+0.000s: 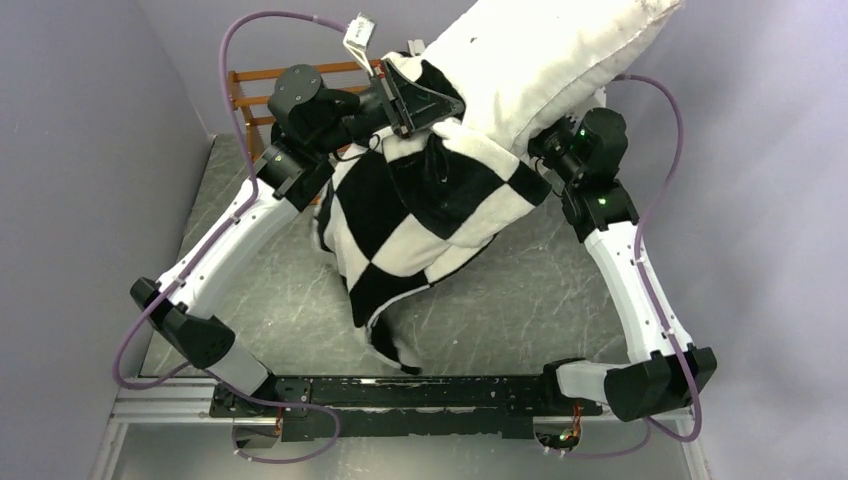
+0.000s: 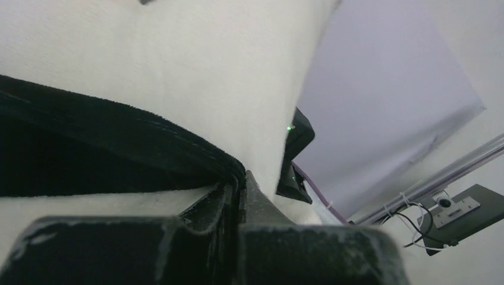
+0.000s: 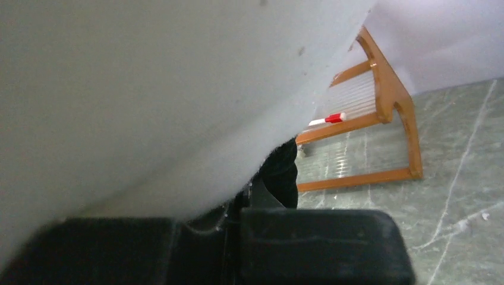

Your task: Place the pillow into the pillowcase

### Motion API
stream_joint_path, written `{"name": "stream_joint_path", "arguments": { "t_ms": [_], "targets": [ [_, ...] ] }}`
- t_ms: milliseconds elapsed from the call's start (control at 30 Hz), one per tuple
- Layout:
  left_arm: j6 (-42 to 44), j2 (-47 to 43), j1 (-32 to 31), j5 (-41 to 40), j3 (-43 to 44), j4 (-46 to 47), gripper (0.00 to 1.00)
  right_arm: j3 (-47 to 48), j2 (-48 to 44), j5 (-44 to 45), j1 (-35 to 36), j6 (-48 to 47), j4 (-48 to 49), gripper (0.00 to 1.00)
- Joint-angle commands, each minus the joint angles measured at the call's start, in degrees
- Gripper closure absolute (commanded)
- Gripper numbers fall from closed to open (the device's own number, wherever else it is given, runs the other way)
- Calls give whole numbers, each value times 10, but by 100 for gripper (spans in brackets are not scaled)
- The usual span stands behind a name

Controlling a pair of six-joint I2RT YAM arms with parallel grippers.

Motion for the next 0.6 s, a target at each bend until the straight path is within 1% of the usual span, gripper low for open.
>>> {"name": "stream_joint_path", "arguments": {
  "t_ms": [0,33,67,100,133,167,200,300,367,400,467,567],
  "targets": [
    [63,-48,4,-51,22,51,95,29,-27,-82,39,3,82,100],
    [96,-10,27,-72,81,-2,95,-8,-50,-65,82,-27,93,100],
    [129,20,48,-90,131,-53,95,-47,-74,-26,132,-72,109,100],
    [157,40,58,-104,171,-83,95,-80,-89,35,161,-105,129,100],
    [174,50,63,-106,186,-97,95,-105,-95,64,166,-120,155,100],
    [179,43,65,-89,175,-79,95,-111,-93,89,155,-143,177,100],
    [180,25,64,-63,134,-43,95,-100,-83,107,143,-170,189,100],
    [165,-55,59,-4,-41,92,95,-24,-47,117,123,-230,194,100],
    [179,-98,59,13,-114,128,95,3,-46,106,122,-258,195,100],
    [193,-113,59,24,-140,153,95,-1,-55,89,122,-268,204,100],
    [221,-131,59,42,-174,183,95,-65,-91,58,123,-295,253,100],
    [274,-136,60,26,-196,195,95,-158,-130,71,122,-335,351,100]
  ]
}}
